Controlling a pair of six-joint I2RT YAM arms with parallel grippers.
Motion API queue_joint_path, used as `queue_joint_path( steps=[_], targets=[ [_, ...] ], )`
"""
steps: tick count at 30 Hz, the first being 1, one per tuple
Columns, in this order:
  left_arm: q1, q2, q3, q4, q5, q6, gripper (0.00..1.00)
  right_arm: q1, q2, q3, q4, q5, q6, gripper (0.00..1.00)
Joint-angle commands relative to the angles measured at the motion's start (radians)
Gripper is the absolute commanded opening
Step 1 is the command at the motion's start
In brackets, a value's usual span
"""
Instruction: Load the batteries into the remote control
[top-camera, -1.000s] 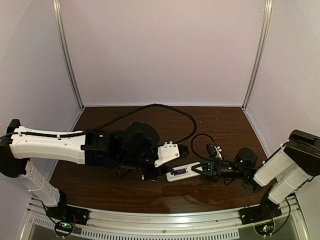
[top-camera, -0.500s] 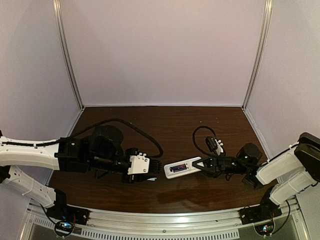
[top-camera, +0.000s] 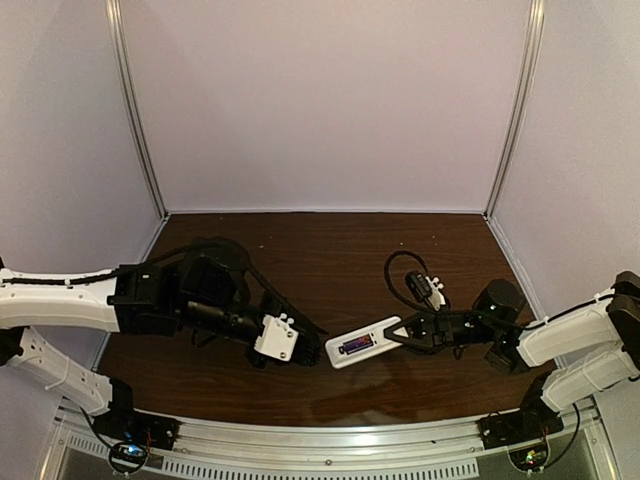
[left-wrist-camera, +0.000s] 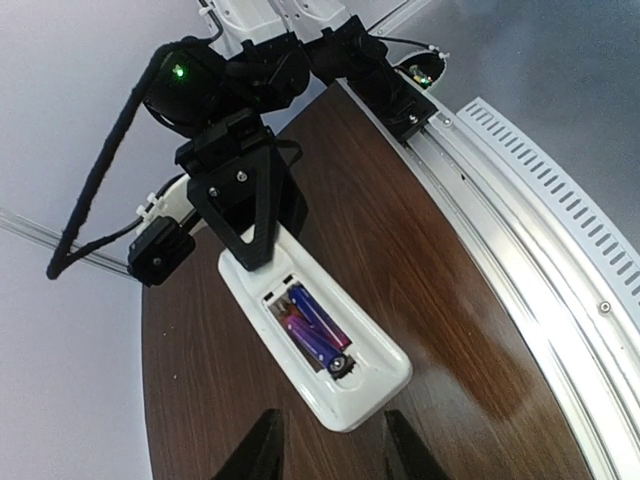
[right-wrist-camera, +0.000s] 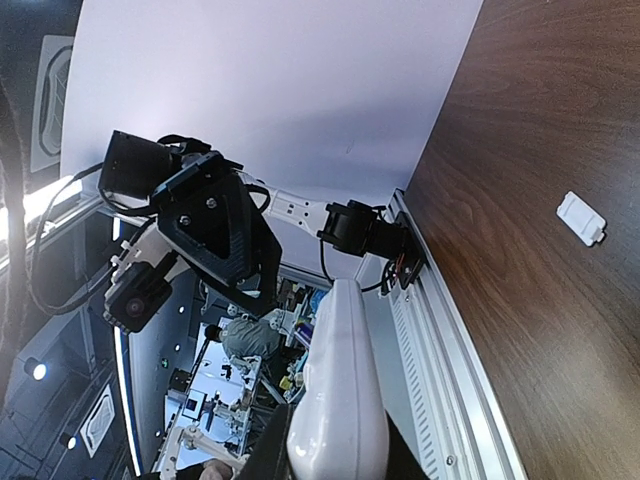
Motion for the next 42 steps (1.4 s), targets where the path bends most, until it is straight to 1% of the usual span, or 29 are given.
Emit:
queue_joint_path(
  steps=[1,6,12,26,42],
  targets=[
    [-0.012,0.04,0.048,-0.009,0.047,0.057,0.34,0.015,0.01,0.016,0.026,-0.035,0.005,0.0],
    [-0.034,0.089,0.074,-0.022,0.036,0.073,0.26,0.031,0.067,0.013,0.12,-0.06,0.064,0.0],
    [-0.045,0.135,0.1,-0.059,0.031,0.079,0.25,0.048,0.112,0.006,0.194,-0.055,0.094,0.0],
    [-0.047,0.158,0.12,-0.059,0.047,0.067,0.2,0.072,0.119,0.009,0.167,-0.045,0.064,0.0],
    [-0.046,0.176,0.12,-0.057,0.042,0.055,0.18,0.077,0.129,0.006,0.18,-0.043,0.069,0.0]
  ],
)
